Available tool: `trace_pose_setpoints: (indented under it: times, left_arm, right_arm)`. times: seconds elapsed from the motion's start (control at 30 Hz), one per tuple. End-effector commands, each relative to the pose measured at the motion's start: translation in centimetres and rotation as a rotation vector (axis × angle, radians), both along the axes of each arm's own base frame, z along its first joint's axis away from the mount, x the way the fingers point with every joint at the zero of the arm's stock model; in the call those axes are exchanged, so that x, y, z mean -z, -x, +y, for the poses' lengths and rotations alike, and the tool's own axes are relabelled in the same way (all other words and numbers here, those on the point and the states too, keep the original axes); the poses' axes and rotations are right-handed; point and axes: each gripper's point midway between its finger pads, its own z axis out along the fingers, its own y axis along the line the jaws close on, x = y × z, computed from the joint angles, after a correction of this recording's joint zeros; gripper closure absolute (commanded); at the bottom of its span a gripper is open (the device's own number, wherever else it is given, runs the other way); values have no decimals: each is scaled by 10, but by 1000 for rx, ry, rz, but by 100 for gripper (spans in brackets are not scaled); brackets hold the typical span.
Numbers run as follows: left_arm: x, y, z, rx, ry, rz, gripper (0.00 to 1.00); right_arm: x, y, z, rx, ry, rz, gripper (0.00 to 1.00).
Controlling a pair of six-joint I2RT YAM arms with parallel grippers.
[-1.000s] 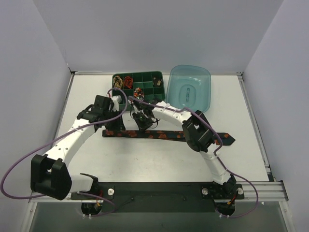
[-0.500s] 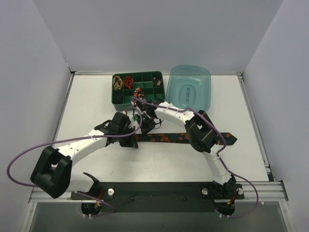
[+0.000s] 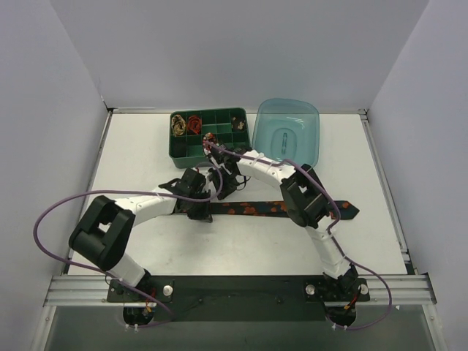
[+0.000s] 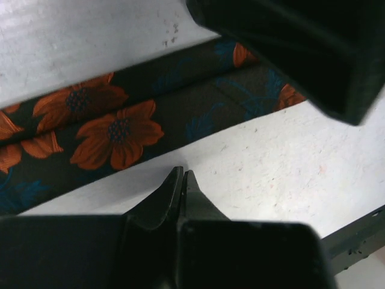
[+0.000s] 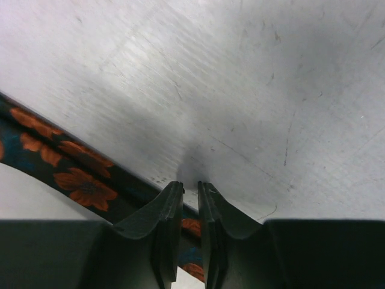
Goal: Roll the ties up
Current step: Flatten out the tie at the center of the board.
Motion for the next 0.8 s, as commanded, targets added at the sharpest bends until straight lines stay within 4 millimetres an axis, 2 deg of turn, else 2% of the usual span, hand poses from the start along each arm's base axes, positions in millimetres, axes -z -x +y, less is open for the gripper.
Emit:
trace_pose_setpoints:
  times: [0.0,0.1,0.47,0.77]
  left_arm:
    - [-7,-29,-9,12,-5,-90,100]
    - [-5,-34,-12,6,-3,-95,100]
    - [-13,-53,-23,-37,39,-136,100]
    - [-17,-64,-34,-68,100,-168,100]
  right_arm:
    - [25,30,-15,-5,65,109,84]
    - [31,41,-18,-22,73,135,89]
    - [36,60,-19,-58,61,173,100]
    - [38,76,-17,-99,62,185,100]
